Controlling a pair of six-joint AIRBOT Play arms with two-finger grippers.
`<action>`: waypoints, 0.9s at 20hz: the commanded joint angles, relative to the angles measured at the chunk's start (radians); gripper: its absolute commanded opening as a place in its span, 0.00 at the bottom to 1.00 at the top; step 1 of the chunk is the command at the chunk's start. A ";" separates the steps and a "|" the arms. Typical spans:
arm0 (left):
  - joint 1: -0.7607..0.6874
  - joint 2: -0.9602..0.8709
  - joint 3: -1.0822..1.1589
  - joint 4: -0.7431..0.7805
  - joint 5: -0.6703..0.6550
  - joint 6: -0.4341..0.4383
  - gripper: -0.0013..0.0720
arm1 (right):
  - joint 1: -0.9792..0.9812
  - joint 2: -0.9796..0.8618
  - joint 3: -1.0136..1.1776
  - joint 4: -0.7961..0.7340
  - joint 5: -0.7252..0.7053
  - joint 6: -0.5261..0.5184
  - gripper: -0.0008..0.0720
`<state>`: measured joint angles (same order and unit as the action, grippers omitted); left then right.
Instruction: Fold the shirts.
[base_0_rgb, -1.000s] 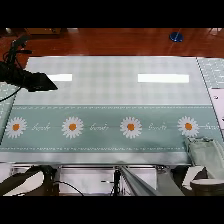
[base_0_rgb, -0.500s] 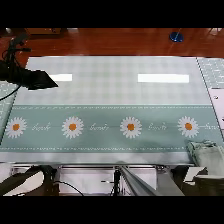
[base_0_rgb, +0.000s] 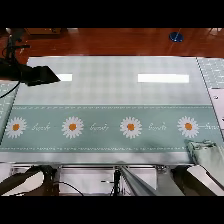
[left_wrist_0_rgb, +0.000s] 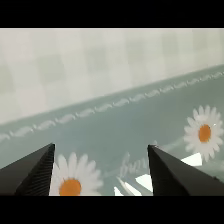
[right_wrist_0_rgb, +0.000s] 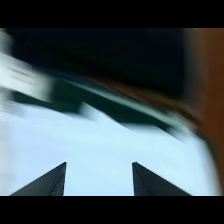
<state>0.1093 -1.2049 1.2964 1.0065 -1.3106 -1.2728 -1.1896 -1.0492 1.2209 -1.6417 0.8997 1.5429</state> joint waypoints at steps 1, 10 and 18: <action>-0.043 -0.018 0.000 0.000 0.266 0.032 0.94 | 0.459 -0.274 0.382 0.325 0.140 -0.111 0.63; -0.364 -0.212 0.056 0.672 0.040 -0.199 0.93 | 1.296 -0.575 0.404 -0.008 0.582 -0.183 0.64; -0.359 -0.317 0.145 0.558 0.027 -0.250 0.93 | 1.138 -0.350 0.090 0.157 0.402 -0.205 0.49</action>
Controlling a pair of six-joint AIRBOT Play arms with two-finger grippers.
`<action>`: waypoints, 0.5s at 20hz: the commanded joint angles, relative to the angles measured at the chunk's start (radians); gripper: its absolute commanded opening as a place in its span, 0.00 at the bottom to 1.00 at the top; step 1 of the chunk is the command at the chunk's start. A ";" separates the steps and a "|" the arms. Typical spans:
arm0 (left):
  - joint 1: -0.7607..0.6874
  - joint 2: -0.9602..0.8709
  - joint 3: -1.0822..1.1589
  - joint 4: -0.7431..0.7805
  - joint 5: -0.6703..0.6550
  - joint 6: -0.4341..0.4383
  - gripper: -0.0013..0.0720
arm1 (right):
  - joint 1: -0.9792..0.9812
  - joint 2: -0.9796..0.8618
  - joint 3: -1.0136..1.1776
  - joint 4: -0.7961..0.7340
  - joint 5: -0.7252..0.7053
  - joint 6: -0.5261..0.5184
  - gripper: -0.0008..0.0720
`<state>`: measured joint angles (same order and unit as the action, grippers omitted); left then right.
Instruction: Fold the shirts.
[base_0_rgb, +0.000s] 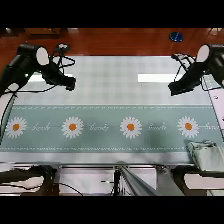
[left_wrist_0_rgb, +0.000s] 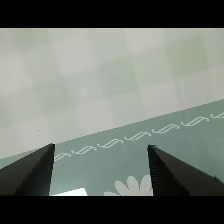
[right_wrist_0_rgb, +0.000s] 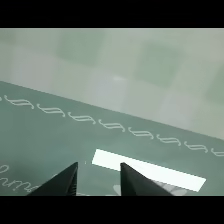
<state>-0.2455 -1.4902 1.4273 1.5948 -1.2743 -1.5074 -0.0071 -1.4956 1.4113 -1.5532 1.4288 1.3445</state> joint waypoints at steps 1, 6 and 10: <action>-0.005 -0.046 0.014 -0.051 -0.009 -0.017 0.93 | -0.060 0.131 -0.116 0.095 -0.185 -0.005 0.51; -0.005 -0.024 0.014 -0.200 0.065 -0.017 0.94 | -0.066 0.173 -0.125 0.121 -0.237 0.012 0.58; 0.001 -0.013 0.014 -0.197 0.035 -0.012 0.93 | -0.066 0.173 -0.127 0.122 -0.254 0.020 0.58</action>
